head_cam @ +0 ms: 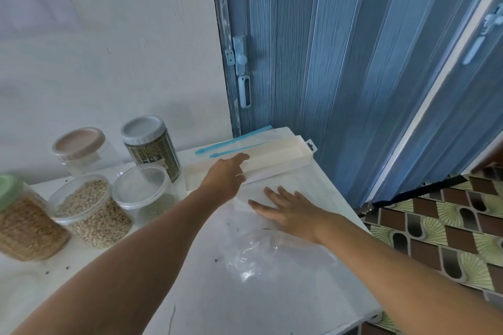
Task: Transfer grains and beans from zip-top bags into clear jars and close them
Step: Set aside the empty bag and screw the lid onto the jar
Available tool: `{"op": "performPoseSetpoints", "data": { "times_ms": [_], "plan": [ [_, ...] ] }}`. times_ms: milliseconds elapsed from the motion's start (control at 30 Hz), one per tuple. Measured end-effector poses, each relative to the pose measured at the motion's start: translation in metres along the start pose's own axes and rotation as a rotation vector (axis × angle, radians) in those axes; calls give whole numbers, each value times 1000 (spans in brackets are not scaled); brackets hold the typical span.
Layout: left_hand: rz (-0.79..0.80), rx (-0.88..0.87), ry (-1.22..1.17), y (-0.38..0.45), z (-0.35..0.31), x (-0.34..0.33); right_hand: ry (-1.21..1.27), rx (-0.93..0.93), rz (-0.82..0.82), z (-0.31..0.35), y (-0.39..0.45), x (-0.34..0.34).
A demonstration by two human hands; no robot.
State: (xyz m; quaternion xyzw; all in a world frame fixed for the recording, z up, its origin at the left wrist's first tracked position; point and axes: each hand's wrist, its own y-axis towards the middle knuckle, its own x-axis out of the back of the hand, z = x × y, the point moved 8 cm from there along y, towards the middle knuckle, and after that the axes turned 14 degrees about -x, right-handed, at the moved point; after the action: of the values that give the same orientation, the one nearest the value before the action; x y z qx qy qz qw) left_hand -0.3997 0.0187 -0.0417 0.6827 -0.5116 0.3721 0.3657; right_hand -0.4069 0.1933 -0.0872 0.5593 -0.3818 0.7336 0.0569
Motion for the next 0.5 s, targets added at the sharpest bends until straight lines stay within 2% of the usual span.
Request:
{"op": "performPoseSetpoints", "data": {
  "times_ms": [267,500],
  "plan": [
    [22,-2,32,0,0,-1,-42,-13,-52,-3,7,-2],
    [40,14,26,-6,-1,9,139,-33,-78,4,-5,26]
  ]
}}
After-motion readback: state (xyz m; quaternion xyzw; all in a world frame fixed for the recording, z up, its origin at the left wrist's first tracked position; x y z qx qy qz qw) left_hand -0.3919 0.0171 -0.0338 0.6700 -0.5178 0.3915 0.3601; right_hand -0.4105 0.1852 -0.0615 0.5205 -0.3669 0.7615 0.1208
